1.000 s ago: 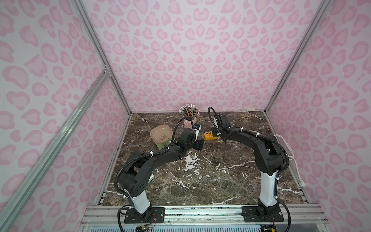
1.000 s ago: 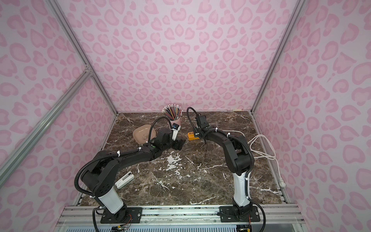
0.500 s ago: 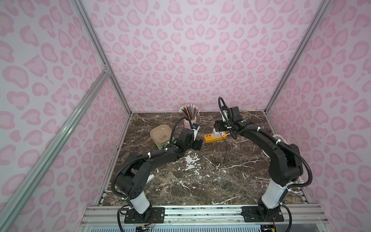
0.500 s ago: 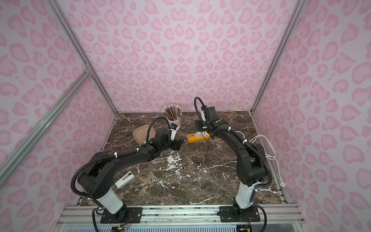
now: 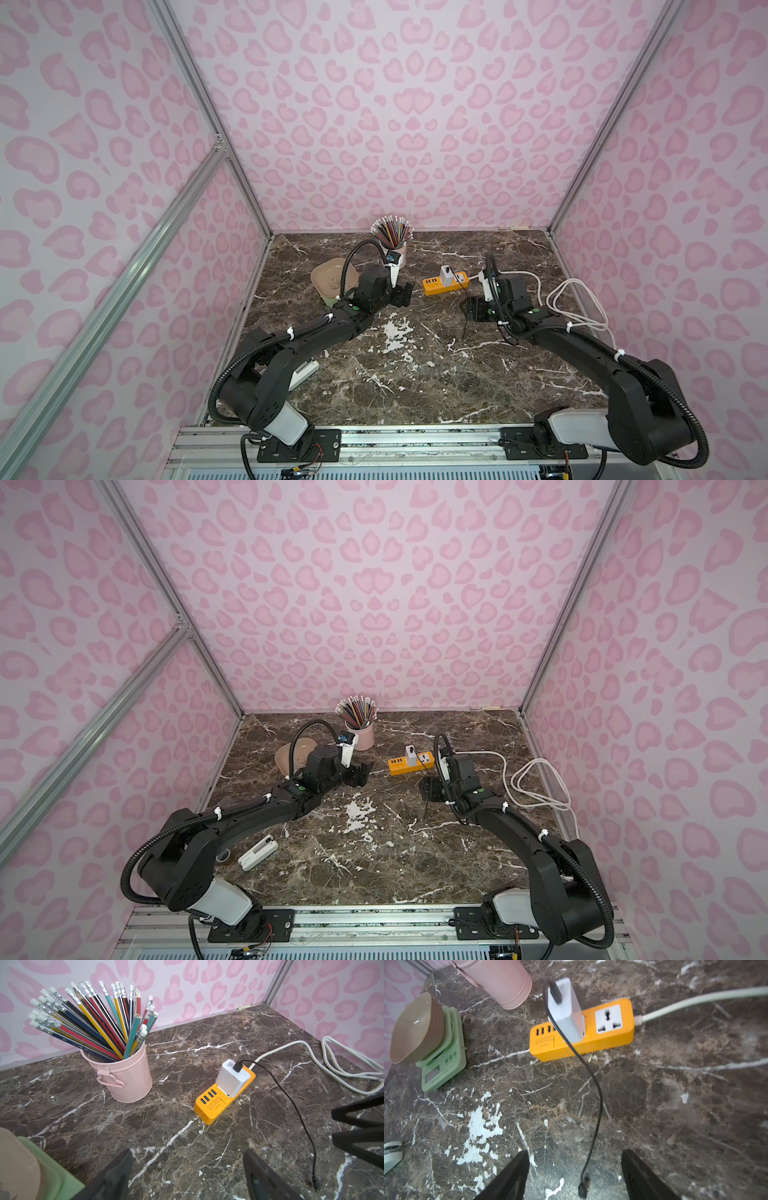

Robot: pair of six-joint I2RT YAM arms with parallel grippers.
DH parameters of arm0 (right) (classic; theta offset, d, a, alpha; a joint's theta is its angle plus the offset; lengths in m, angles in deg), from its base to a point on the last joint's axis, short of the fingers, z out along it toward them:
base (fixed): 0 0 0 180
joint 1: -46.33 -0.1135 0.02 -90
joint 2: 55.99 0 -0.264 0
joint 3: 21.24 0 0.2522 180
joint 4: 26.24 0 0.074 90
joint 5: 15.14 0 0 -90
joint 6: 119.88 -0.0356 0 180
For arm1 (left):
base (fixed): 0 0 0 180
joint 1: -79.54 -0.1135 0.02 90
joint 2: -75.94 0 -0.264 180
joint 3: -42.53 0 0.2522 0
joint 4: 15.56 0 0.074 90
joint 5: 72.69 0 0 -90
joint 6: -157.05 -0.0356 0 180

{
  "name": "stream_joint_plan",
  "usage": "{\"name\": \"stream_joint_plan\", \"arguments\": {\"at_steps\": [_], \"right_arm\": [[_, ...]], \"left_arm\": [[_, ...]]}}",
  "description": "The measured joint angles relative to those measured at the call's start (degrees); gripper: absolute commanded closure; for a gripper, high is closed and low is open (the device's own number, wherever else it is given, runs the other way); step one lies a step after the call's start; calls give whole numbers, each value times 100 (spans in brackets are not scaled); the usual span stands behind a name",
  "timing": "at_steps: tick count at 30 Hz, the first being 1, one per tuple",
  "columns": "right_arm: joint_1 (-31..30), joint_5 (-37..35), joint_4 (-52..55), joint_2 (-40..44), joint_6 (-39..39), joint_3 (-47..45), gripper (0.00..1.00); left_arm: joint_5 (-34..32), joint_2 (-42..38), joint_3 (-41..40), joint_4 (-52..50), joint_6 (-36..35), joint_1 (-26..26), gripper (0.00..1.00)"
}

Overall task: Charge the electronic scale
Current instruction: Pick up the charging cable from the center of the board.

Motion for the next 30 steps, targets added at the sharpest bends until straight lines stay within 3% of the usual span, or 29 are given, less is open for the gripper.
{"name": "stream_joint_plan", "arguments": {"at_steps": [10,17,27,30], "right_arm": [[-404,59,-691,-131,-295,-686,37],[-590,-81,-844,-284,-446,-835,58],[-774,-372,-999,-444,-557,-905,61],[-802,-535,-1023,-507,-599,-905,67]], "left_arm": [[177,-74,-319,251,105,-7,16],[273,-76,-380,302,140,-7,17],[407,-111,-439,470,142,-11,18],[413,-120,-439,518,142,-11,18]]}}
